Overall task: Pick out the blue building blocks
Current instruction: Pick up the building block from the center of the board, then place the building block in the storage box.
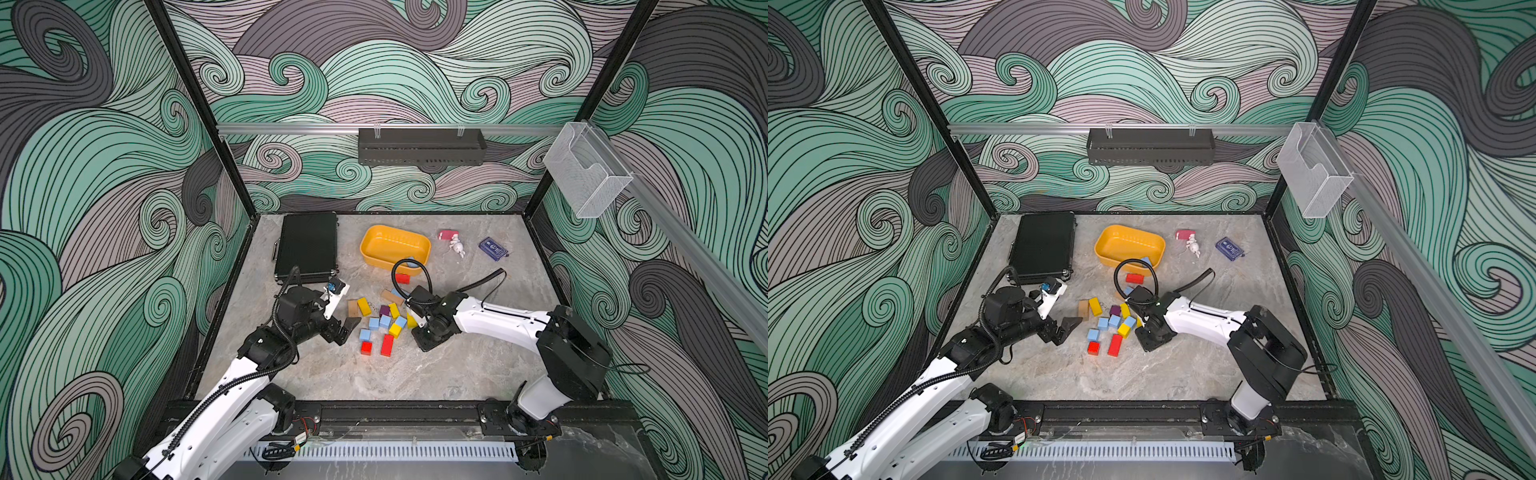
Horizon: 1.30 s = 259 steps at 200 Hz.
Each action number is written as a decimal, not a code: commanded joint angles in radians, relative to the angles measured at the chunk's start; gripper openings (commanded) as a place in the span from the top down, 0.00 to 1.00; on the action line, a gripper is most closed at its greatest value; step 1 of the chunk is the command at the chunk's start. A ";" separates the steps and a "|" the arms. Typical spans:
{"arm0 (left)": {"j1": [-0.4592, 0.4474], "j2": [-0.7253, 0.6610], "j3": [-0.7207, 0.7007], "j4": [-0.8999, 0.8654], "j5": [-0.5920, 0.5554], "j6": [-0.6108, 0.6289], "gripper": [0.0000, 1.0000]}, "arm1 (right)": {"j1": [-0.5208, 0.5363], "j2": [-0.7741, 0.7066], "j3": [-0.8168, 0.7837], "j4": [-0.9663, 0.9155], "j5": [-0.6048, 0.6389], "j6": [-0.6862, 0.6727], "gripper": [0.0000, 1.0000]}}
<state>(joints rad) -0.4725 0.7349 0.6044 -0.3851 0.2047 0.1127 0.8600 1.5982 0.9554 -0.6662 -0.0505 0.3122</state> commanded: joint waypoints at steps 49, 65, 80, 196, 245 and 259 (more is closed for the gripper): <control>-0.003 0.012 0.150 -0.076 -0.095 -0.070 0.02 | 0.005 -0.186 0.018 -0.013 -0.073 0.060 1.00; -0.003 0.014 0.180 -0.085 -0.129 -0.068 0.01 | 0.001 -0.219 0.028 -0.008 -0.057 0.060 1.00; -0.002 0.018 0.208 -0.083 -0.144 -0.065 0.02 | -0.010 -0.243 0.044 -0.009 -0.057 0.061 1.00; 0.000 0.112 0.343 -0.078 -0.278 -0.065 0.01 | -0.102 -0.283 0.201 0.016 -0.057 -0.002 1.00; 0.003 0.216 0.378 -0.029 -0.280 -0.090 0.01 | -0.158 -0.223 0.272 0.051 -0.015 -0.001 1.00; 0.004 0.245 0.381 -0.003 -0.287 -0.100 0.02 | -0.174 -0.194 0.305 0.051 -0.007 -0.010 1.00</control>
<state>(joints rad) -0.4725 0.9409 0.9482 -0.4301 -0.0574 0.0341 0.7128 1.3579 1.2060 -0.6327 -0.0925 0.3210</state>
